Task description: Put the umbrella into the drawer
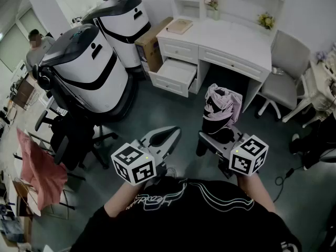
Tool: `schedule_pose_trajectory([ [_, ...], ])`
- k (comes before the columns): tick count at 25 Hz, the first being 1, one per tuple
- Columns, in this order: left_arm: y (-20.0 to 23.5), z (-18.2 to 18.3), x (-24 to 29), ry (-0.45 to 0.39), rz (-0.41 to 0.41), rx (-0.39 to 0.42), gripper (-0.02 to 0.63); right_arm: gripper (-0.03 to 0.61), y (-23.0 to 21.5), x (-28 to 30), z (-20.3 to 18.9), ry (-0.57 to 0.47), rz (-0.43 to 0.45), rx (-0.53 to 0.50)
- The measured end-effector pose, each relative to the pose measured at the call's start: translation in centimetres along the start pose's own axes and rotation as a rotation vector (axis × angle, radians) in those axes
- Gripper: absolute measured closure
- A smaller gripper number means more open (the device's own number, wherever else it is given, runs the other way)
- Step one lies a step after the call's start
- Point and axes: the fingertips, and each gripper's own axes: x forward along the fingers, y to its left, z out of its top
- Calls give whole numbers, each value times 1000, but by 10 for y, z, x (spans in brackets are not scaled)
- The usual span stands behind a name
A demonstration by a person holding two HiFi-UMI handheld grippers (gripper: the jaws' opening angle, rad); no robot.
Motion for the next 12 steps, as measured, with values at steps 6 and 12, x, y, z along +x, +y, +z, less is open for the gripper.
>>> schedule_pose_trajectory([
  [6, 1, 2, 1, -7, 2, 7, 594, 360, -1, 1, 0, -8, 6, -4],
  [12, 10, 3, -5, -28, 22, -5, 594, 360, 4, 0, 4, -23, -3, -31],
])
